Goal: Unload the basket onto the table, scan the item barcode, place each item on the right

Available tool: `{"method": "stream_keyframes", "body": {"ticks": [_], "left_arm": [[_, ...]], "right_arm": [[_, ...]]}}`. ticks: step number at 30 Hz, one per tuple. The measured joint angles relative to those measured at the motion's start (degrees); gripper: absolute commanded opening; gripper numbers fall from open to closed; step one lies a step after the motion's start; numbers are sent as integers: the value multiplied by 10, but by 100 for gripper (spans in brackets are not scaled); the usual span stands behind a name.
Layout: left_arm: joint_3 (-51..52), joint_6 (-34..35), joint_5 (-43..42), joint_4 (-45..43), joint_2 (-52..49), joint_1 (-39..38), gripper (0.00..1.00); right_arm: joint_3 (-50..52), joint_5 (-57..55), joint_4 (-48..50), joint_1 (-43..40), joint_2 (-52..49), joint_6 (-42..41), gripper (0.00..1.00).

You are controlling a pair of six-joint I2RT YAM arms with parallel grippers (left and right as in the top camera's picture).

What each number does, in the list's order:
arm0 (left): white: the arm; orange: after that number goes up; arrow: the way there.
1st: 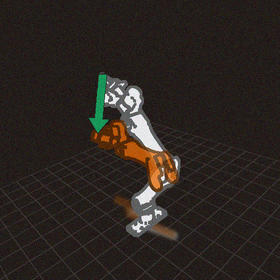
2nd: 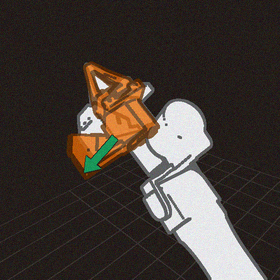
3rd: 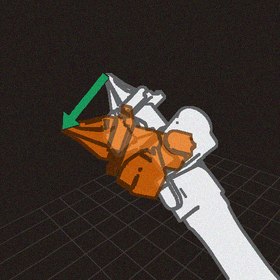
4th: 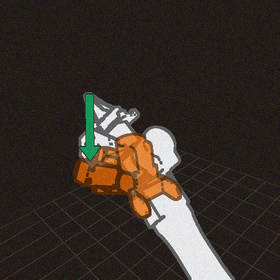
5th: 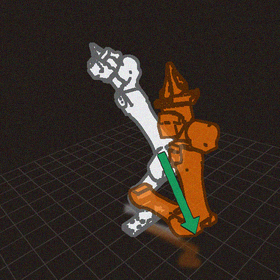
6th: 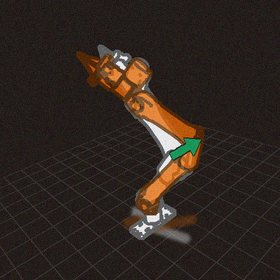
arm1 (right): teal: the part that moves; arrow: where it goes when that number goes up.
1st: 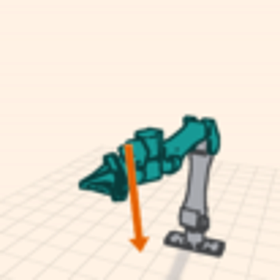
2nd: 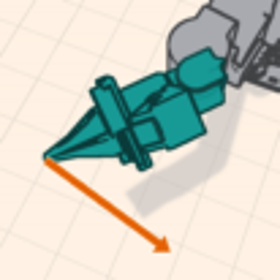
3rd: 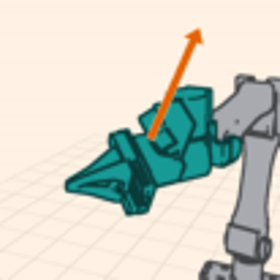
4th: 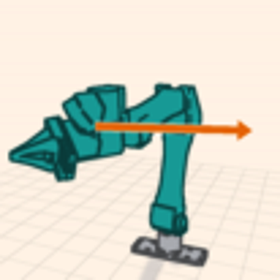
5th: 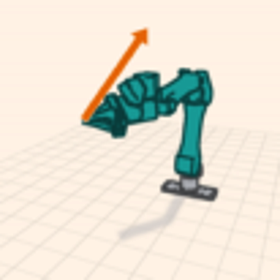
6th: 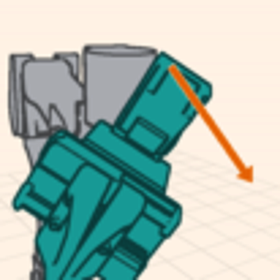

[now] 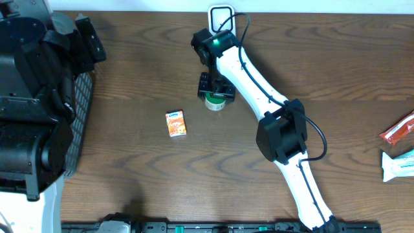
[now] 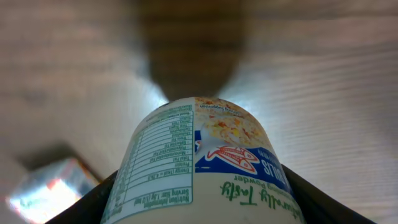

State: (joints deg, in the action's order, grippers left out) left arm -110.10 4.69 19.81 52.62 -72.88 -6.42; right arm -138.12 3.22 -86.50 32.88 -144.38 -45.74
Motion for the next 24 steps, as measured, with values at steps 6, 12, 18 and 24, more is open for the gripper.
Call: {"method": "stream_keyframes", "body": {"ticks": [6, 12, 18, 24], "left_arm": [[0, 0, 0, 0, 0, 0, 98], [0, 0, 0, 0, 0, 0, 98], [0, 0, 0, 0, 0, 0, 98], [0, 0, 0, 0, 0, 0, 98]], "right_arm": [[25, -59, 1, 22, 0, -143, 56], [52, -72, 5, 45, 0, -257, 74], [54, -73, 8, 53, 0, -285, 79], [54, -29, 9, 46, 0, -235, 83]]}}
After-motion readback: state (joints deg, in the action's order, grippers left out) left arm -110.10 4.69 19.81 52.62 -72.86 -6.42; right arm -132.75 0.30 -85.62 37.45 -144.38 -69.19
